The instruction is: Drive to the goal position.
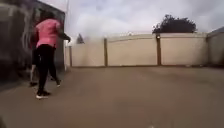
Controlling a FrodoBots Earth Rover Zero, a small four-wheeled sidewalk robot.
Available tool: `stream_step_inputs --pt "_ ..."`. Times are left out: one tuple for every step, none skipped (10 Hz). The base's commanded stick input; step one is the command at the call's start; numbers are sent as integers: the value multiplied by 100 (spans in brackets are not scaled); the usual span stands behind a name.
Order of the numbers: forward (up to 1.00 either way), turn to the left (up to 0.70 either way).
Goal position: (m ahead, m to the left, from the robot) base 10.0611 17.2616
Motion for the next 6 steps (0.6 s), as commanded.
stream_step_inputs --pt "70 0" --pt "70 0" --pt "70 0" --pt "70 0" --pt "70 0" --pt "70 5"
